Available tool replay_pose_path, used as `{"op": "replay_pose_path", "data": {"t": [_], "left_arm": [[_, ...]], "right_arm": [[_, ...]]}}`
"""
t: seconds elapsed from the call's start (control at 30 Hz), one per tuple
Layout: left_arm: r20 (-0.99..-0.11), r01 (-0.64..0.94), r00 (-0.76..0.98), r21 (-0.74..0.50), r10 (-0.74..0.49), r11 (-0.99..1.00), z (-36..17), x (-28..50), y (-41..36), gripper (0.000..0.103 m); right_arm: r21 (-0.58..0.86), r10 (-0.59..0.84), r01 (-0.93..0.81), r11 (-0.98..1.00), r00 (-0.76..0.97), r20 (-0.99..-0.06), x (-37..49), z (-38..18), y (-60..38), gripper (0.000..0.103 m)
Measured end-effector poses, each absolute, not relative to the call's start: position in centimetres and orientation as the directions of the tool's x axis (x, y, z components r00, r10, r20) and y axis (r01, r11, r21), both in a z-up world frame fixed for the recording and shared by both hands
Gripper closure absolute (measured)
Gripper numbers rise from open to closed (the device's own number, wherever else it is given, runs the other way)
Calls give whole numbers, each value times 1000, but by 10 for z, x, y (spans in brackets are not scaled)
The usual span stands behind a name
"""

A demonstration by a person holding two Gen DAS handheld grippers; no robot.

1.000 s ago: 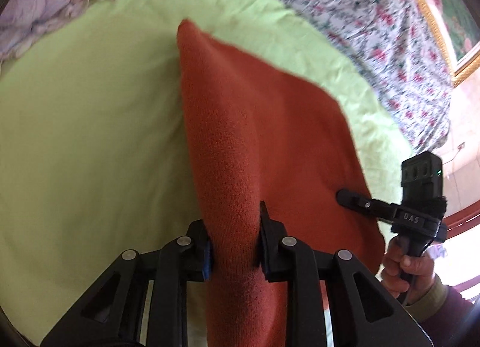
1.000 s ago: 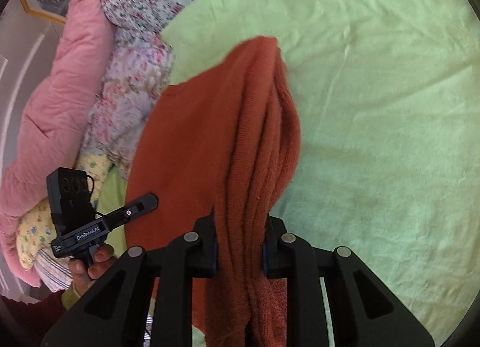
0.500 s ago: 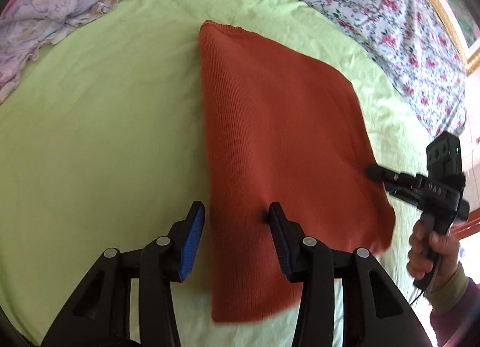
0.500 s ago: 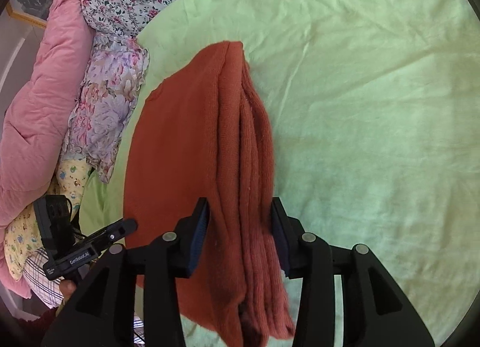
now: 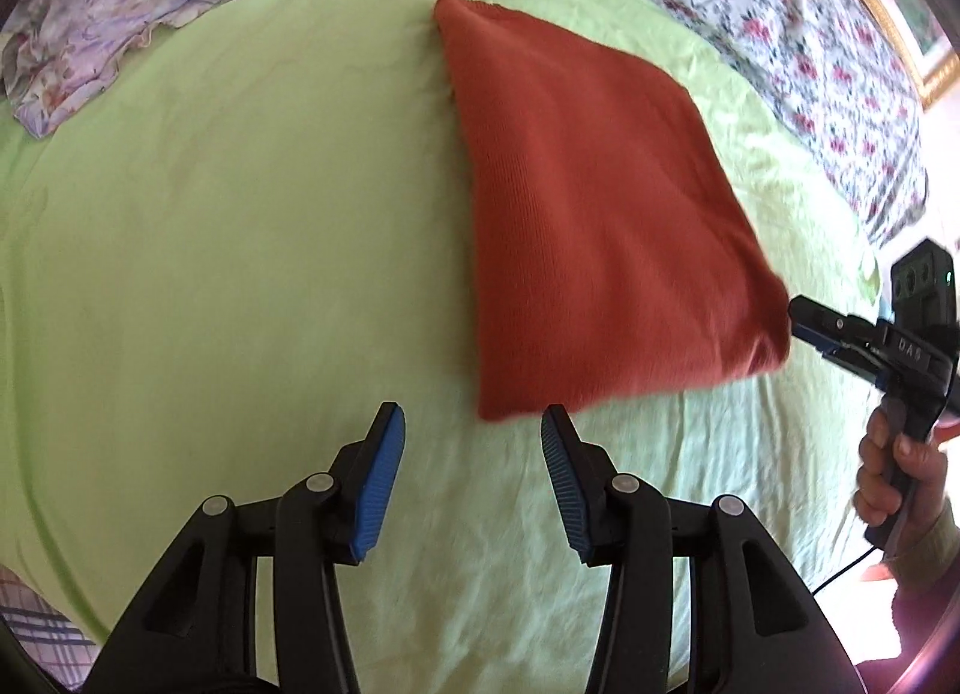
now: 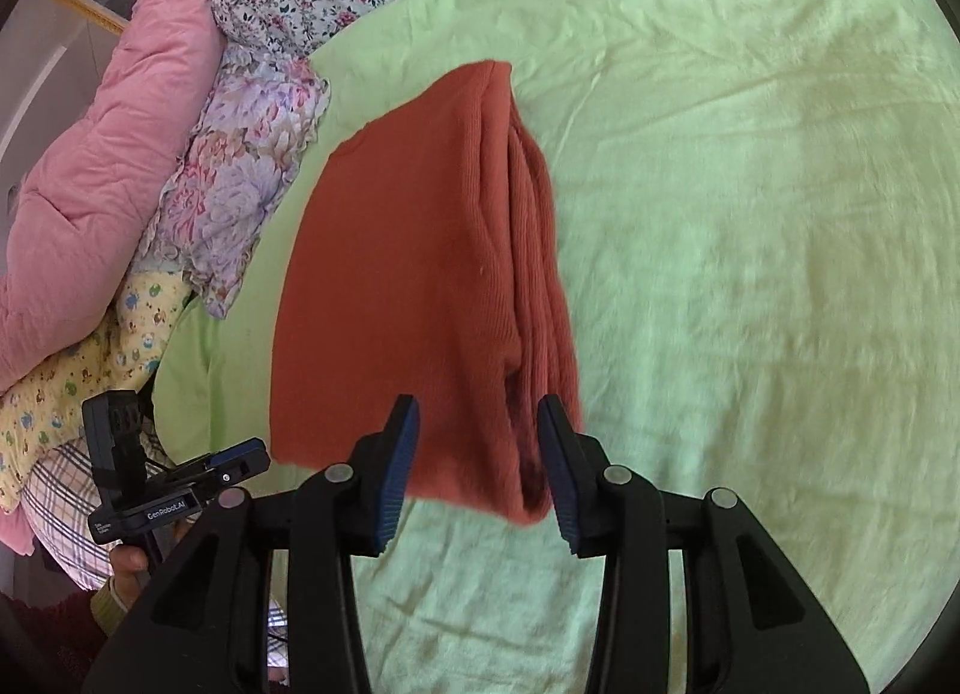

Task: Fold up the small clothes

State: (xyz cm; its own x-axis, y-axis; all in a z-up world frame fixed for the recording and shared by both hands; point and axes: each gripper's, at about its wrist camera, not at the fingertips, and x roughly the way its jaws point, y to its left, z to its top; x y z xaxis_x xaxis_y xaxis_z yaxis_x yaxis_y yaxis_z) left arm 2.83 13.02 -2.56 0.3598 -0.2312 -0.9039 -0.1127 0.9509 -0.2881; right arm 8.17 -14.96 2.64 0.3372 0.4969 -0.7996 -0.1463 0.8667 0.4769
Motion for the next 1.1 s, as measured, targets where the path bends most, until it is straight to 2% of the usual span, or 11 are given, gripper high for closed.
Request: {"op": "replay_pose_path", "data": {"t": [0.3, 0.33, 0.37, 0.4, 0.63, 0.8, 0.93, 0.97, 1.03, 1.1], "left_arm": [[-916, -90, 361, -217, -172, 972, -47, 42, 107, 58], [-919, -87, 367, -187, -143, 978, -48, 46, 103, 60], [-919, -86, 371, -179, -135, 980, -49, 49, 102, 71], [-917, -85, 373, -186, -142, 979, -49, 52, 101, 89], [-912, -79, 398, -139, -97, 987, -39, 51, 89, 95], [-929, -80, 361, -117, -81, 990, -51, 51, 85, 96], [-929, -59, 352, -145, -115, 988, -47, 47, 90, 95], [-934, -58, 335, -153, -125, 986, -46, 45, 92, 95], [-936, -54, 320, -172, -147, 984, -41, 38, 98, 95], [-923, -41, 342, -201, -175, 979, -28, 28, 104, 95]], "right_arm": [[467, 489, -145, 872, 304, -818, 70, 6, -136, 61], [463, 485, -145, 874, 307, -819, 70, 6, -135, 66], [461, 484, -147, 875, 311, -818, 70, 6, -134, 74], [460, 483, -149, 876, 312, -818, 71, 5, -133, 98], [389, 432, -188, 902, 388, -814, 74, 39, -147, 99], [233, 302, -236, 944, 323, -897, 82, 3, -135, 99], [233, 289, -206, 951, 311, -905, 84, -10, -133, 99], [239, 291, -195, 951, 306, -907, 85, -8, -134, 98], [225, 275, -186, 956, 311, -910, 84, -1, -137, 84], [238, 280, -165, 957, 321, -905, 80, 9, -147, 82]]}}
